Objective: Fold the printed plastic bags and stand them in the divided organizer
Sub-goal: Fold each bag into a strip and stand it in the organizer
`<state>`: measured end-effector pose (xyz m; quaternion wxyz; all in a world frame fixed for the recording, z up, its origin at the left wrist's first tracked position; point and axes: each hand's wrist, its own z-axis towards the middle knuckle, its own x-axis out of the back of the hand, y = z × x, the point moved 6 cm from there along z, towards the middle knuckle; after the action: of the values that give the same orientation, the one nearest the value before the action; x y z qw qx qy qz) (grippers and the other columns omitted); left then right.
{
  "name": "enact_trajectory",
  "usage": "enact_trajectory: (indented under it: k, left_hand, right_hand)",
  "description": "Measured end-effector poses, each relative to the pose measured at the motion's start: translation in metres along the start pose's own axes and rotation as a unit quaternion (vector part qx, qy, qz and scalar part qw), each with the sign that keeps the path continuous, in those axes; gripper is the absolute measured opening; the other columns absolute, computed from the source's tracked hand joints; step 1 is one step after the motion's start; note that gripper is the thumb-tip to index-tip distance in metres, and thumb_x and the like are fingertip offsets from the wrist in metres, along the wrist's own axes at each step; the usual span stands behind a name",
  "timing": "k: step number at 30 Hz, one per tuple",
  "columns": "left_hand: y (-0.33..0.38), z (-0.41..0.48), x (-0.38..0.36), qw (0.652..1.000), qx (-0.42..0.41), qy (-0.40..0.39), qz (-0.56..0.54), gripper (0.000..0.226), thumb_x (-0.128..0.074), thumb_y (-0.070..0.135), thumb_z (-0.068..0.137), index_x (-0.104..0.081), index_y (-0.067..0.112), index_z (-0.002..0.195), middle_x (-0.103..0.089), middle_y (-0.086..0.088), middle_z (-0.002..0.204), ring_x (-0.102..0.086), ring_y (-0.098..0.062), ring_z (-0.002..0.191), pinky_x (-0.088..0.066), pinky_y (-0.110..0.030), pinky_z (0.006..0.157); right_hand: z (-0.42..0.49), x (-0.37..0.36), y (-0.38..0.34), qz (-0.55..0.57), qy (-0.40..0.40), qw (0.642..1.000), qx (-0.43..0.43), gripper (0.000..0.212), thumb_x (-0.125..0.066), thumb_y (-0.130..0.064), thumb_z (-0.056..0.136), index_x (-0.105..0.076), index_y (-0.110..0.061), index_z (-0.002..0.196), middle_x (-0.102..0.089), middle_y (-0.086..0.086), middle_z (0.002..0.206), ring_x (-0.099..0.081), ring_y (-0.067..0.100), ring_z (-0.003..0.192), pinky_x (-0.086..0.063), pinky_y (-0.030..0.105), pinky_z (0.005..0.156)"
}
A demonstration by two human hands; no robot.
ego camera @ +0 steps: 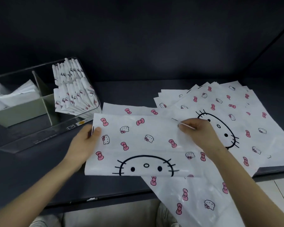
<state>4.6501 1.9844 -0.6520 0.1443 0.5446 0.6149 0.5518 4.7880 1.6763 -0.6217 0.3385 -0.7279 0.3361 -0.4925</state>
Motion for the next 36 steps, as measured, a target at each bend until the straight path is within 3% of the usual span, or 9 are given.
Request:
enact_trajectory:
  k: [4,7,11,16,21,27,31,33,36]
  left_hand:
    - [0.008,0.000,-0.002,0.994,-0.058,0.029,0.087,0.026,-0.054,0.031,0.095,-0.048,0.019,0.117,-0.064,0.008,0.088,-0.061,-0.017,0.089,-0.046,-0.034,0.073]
    - [0.026,-0.009,-0.008,0.903,-0.241,0.105,0.339,0.046,-0.048,0.038,0.091,-0.054,0.006,0.124,-0.061,-0.013,0.106,-0.055,-0.035,0.097,-0.046,-0.045,0.081]
    - [0.018,-0.017,-0.045,0.852,-0.348,0.012,0.391,0.051,-0.038,0.039,0.092,-0.062,0.010,0.125,-0.054,-0.020,0.133,-0.050,-0.041,0.123,-0.037,-0.048,0.103]
    - [-0.002,-0.016,-0.071,0.833,-0.344,-0.067,0.429,0.060,-0.014,0.051,0.102,-0.047,0.020,0.141,-0.038,-0.014,0.149,-0.031,-0.037,0.139,-0.015,-0.045,0.111]
    - [-0.013,-0.011,-0.076,0.818,-0.341,-0.069,0.458,0.062,-0.016,0.059,0.099,-0.033,0.026,0.148,-0.025,-0.012,0.157,-0.015,-0.032,0.146,-0.012,-0.050,0.113]
    - [-0.015,-0.012,-0.079,0.809,-0.342,-0.052,0.475,0.068,-0.015,0.066,0.095,-0.027,0.028,0.150,-0.021,-0.010,0.158,-0.010,-0.030,0.147,-0.009,-0.054,0.112]
    - [-0.014,-0.013,-0.080,0.807,-0.334,-0.048,0.484,0.078,-0.015,0.075,0.090,-0.027,0.028,0.150,-0.022,-0.010,0.158,-0.012,-0.030,0.146,-0.009,-0.058,0.111]
    - [-0.013,-0.013,-0.080,0.810,-0.329,-0.048,0.484,0.081,-0.015,0.078,0.088,-0.028,0.028,0.150,-0.022,-0.010,0.158,-0.011,-0.030,0.146,-0.008,-0.059,0.111]
    - [-0.013,-0.013,-0.081,0.813,-0.320,-0.049,0.484,0.083,-0.014,0.080,0.086,-0.028,0.029,0.150,-0.020,-0.009,0.158,-0.008,-0.028,0.147,-0.005,-0.058,0.112]
  right_hand:
    - [0.032,-0.013,0.000,-0.090,0.069,0.993,0.008,0.016,-0.061,-0.017,0.089,-0.067,-0.020,0.075,-0.064,-0.004,0.075,-0.059,0.021,0.076,-0.046,0.031,0.069]
    - [0.049,-0.015,0.002,-0.176,0.094,0.980,-0.008,0.013,-0.057,-0.023,0.091,-0.068,-0.016,0.088,-0.062,-0.001,0.078,-0.057,0.023,0.077,-0.042,0.030,0.066]
    - [0.057,-0.014,0.002,-0.224,0.107,0.968,-0.024,0.022,-0.056,-0.030,0.090,-0.066,-0.015,0.104,-0.061,0.003,0.086,-0.055,0.025,0.082,-0.040,0.029,0.068]
    - [0.060,-0.011,0.008,-0.181,0.139,0.972,-0.053,0.035,-0.059,-0.036,0.089,-0.063,-0.016,0.117,-0.066,0.005,0.106,-0.058,0.028,0.103,-0.045,0.033,0.080]
    - [0.068,-0.011,0.012,-0.174,0.140,0.973,-0.061,0.029,-0.063,-0.034,0.086,-0.056,-0.010,0.073,-0.054,0.005,0.069,-0.050,0.028,0.073,-0.035,0.030,0.061]
    - [0.058,-0.009,0.001,-0.221,0.155,0.962,-0.049,0.032,-0.061,-0.039,0.088,-0.061,-0.008,0.095,-0.062,0.012,0.089,-0.057,0.034,0.086,-0.040,0.034,0.065]
    - [0.003,-0.030,-0.033,-0.427,0.283,0.841,0.175,0.058,-0.044,-0.053,0.087,-0.057,-0.012,0.125,-0.061,0.018,0.119,-0.059,0.040,0.104,-0.043,0.045,0.080]
    - [-0.035,-0.081,-0.027,-0.446,0.198,0.830,0.271,0.057,-0.040,-0.052,0.089,-0.054,-0.018,0.133,-0.053,0.019,0.135,-0.050,0.040,0.123,-0.030,0.058,0.103]
    - [-0.064,-0.128,0.001,-0.427,0.077,0.856,0.281,0.048,-0.036,-0.043,0.095,-0.052,-0.025,0.136,-0.042,0.017,0.146,-0.038,0.037,0.136,-0.016,0.062,0.110]
